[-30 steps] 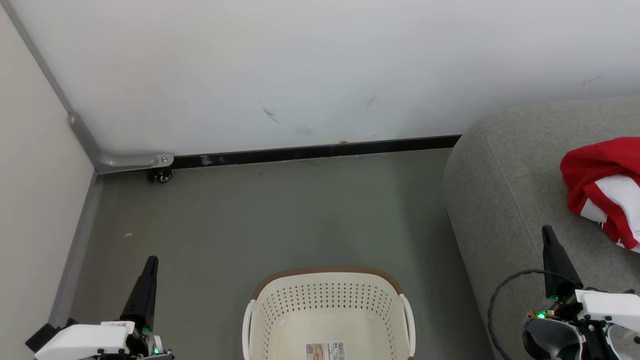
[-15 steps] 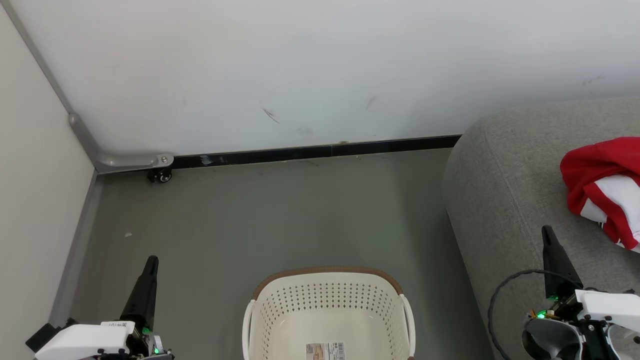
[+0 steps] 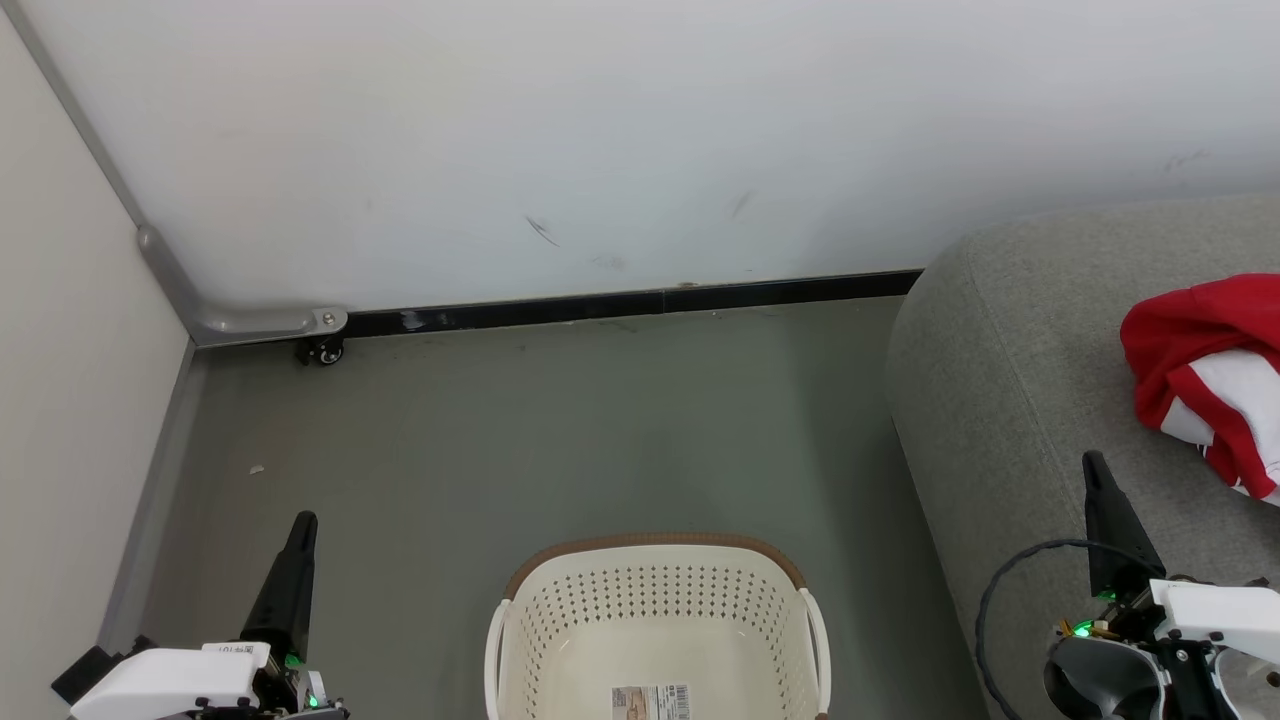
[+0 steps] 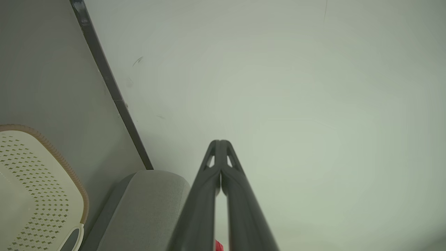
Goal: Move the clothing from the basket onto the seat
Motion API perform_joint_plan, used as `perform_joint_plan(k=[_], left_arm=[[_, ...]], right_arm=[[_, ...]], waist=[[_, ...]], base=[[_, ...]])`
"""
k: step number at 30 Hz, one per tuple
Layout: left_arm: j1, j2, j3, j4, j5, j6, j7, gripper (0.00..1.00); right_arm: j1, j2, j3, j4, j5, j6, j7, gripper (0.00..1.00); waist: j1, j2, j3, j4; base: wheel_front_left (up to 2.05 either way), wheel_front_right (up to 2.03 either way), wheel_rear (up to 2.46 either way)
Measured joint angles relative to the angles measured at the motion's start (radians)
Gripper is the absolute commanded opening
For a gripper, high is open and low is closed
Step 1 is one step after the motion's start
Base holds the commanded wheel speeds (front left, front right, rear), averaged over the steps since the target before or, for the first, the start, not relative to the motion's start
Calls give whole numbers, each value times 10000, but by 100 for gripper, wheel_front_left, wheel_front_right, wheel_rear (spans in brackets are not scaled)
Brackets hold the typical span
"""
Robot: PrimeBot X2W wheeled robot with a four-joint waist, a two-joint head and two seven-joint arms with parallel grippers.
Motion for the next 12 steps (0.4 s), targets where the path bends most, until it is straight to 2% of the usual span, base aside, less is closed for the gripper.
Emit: perform_joint_plan(k=[12], left_arm=[[0,0,-2,0,2,0,-2,0]], right_arm=[[0,6,-10,2,0,0,23,0]], waist=[[0,0,0,0]], base=[[0,0,0]])
